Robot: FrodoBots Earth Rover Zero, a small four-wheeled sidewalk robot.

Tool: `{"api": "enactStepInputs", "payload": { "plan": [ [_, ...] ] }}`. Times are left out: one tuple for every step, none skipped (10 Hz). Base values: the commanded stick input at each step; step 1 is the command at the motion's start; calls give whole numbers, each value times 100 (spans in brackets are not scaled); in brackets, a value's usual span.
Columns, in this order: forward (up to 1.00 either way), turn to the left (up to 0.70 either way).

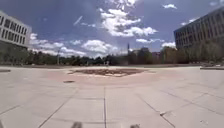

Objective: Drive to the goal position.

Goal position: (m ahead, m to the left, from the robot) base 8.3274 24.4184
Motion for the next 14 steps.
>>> {"api": "enactStepInputs", "payload": {
  "plan": [
    [70,0],
    [70,0],
    [70,0],
    [70,0],
    [70,1],
    [70,2],
    [70,2],
    [70,2],
    [70,2],
    [70,2],
    [70,2],
    [70,2],
    [70,2],
    [70,2]
  ]
}}
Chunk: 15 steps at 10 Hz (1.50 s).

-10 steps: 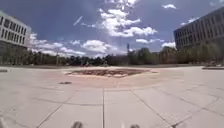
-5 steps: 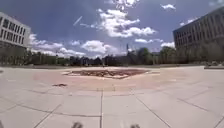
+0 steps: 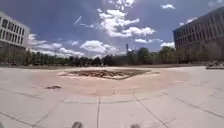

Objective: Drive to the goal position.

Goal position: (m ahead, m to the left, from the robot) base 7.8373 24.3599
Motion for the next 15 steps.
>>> {"api": "enactStepInputs", "payload": {
  "plan": [
    [70,2],
    [70,2],
    [70,2],
    [70,2],
    [70,2],
    [70,2],
    [70,2],
    [70,2],
    [70,2],
    [70,2],
    [70,2],
    [70,2],
    [70,2],
    [70,2],
    [70,2]
  ]
}}
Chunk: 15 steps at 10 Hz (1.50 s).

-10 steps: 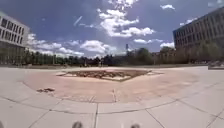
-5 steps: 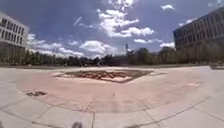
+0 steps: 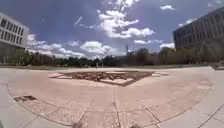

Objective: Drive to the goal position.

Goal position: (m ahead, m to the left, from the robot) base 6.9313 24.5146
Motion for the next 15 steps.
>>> {"api": "enactStepInputs", "payload": {
  "plan": [
    [70,2],
    [70,2],
    [70,4],
    [70,5],
    [70,5],
    [70,5],
    [70,5],
    [70,5],
    [70,11],
    [70,24],
    [70,31],
    [70,33],
    [70,35],
    [70,28],
    [70,10]
  ]
}}
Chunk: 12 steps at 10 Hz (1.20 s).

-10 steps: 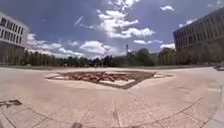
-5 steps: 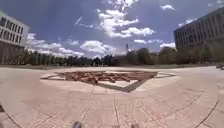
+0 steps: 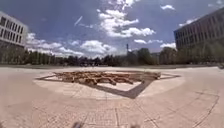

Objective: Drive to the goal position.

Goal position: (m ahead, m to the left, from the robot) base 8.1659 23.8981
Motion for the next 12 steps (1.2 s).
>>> {"api": "enactStepInputs", "payload": {
  "plan": [
    [70,3],
    [70,2],
    [70,2],
    [70,2],
    [70,2],
    [70,3],
    [70,4],
    [70,31],
    [70,35],
    [70,35],
    [70,35],
    [70,32]
  ]
}}
